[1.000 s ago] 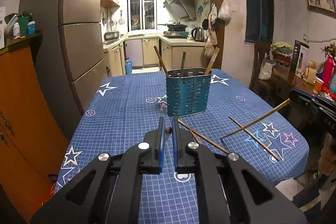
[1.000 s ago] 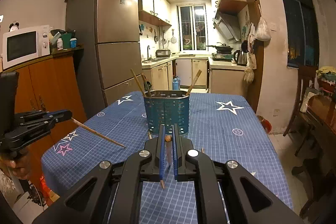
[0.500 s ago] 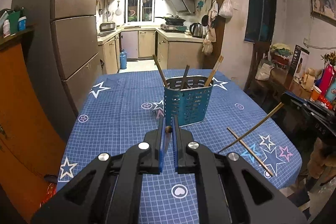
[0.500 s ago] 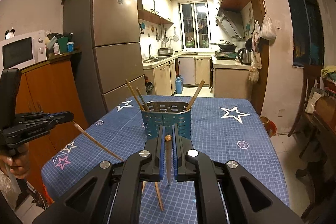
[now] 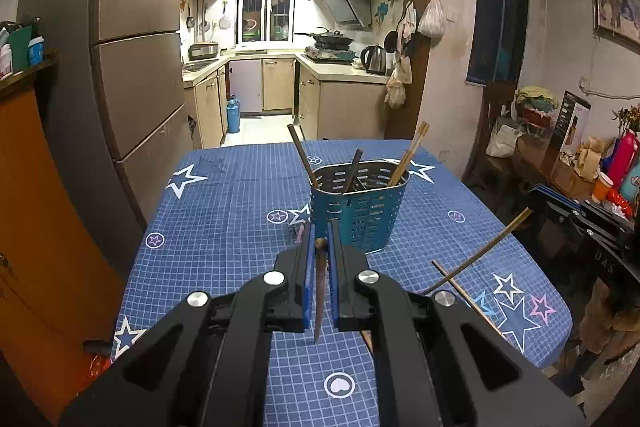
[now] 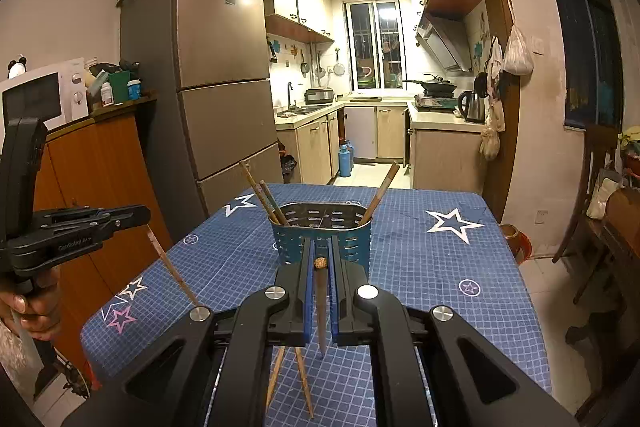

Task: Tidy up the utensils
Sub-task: 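Lower both held chopsticks into the teal holder with both tools, then open both tools to release the chopsticks standing in the holder, then move both open tools back above the row of chopsticks, then close the left tool on a wooden chopstick while the right tool grasps another chopstick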

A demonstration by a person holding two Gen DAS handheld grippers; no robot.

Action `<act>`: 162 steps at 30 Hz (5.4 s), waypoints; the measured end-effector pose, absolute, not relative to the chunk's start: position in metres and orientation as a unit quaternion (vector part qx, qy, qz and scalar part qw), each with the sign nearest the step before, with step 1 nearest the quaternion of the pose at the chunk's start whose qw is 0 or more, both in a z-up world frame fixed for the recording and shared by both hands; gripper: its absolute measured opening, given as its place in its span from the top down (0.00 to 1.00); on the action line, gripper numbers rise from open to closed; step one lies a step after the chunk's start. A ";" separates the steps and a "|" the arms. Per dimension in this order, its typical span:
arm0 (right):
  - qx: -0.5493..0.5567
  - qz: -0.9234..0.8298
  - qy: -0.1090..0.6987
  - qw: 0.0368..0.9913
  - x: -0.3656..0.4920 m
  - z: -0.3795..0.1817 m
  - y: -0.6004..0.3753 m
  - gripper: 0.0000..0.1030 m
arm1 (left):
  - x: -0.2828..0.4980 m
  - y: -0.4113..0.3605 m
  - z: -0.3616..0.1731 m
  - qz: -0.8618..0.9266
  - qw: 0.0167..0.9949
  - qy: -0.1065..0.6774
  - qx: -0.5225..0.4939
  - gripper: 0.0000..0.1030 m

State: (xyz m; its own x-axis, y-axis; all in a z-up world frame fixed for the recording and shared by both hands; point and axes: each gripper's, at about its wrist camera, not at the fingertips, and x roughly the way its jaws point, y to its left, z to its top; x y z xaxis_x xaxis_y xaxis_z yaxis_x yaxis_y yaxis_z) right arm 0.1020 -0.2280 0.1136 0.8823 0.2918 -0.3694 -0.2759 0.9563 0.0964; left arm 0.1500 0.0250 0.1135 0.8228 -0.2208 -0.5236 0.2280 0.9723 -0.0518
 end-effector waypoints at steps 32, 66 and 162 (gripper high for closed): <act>0.009 0.142 0.184 0.973 0.100 0.137 -0.228 0.93 | 0.147 0.014 0.132 -0.128 0.959 0.251 0.007 0.95; 0.029 0.106 0.087 0.990 0.206 0.266 -0.228 0.93 | 0.247 -0.024 0.254 -0.137 0.987 0.087 -0.013 0.95; 0.011 0.030 0.262 0.964 -0.006 -0.100 -0.302 0.75 | -0.005 -0.066 -0.099 -0.120 0.957 0.235 0.120 0.67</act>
